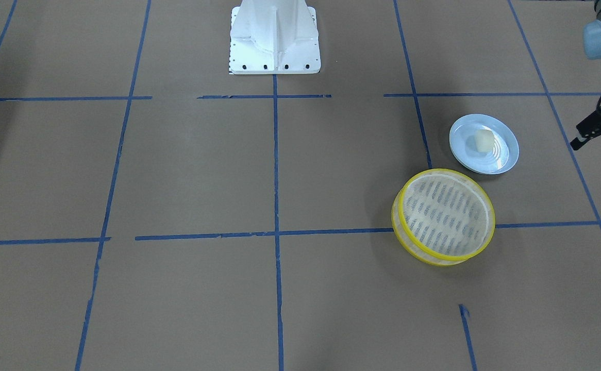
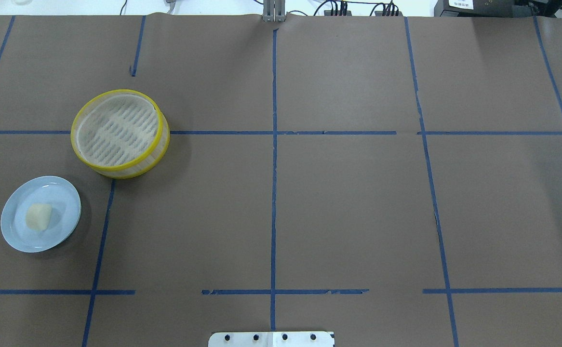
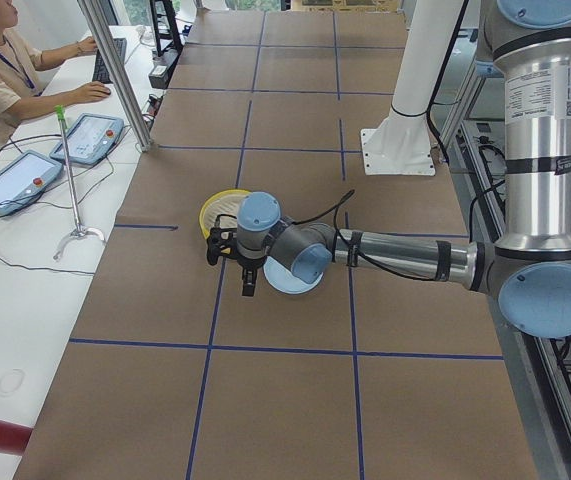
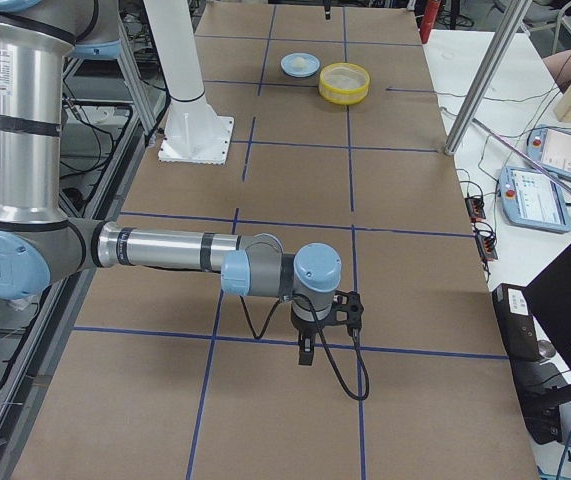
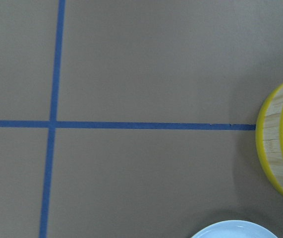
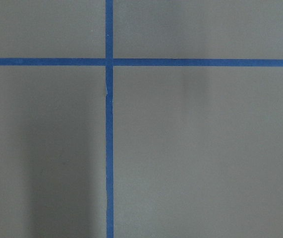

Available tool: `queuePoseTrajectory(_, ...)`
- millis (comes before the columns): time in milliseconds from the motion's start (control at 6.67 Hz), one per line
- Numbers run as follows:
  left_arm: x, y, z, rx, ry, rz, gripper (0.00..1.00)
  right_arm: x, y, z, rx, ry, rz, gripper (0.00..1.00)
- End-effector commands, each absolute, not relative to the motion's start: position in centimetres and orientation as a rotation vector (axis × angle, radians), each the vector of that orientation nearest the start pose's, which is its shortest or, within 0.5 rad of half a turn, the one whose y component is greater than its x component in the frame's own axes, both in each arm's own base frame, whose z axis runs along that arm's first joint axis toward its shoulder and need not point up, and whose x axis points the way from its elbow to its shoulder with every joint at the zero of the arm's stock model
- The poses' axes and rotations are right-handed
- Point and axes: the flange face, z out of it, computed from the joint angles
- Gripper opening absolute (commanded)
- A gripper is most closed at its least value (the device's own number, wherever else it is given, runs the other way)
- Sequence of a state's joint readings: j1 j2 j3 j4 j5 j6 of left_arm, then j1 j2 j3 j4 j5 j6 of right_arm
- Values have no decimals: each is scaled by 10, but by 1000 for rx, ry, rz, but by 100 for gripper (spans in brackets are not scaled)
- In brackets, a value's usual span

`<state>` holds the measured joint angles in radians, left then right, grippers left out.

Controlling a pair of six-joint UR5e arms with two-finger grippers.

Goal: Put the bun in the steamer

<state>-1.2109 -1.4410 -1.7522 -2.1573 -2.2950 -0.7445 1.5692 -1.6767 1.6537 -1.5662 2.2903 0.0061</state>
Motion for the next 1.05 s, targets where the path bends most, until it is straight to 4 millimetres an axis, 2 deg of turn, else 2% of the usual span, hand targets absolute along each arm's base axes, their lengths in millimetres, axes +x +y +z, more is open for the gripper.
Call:
queuePoseTrajectory(0, 174, -426, 566, 98, 889, -156, 99, 67, -446, 671, -20, -719, 11, 100)
queuePoseTrajectory(300, 227, -401, 580, -30, 825, -91, 94, 67, -446, 671, -20, -719, 11, 100)
queuePoseTrajectory(450, 232, -398, 577, -33, 828, -79, 94, 67, -446, 671, -20, -719, 11, 100)
queuePoseTrajectory(600, 256, -384, 572, -50, 832, -20, 94, 67, -446, 671, -20, -719, 11, 100)
queuePoseTrajectory(900, 263, -381, 563, -41, 843, 6, 94, 67, -446, 671, -20, -719, 11, 100)
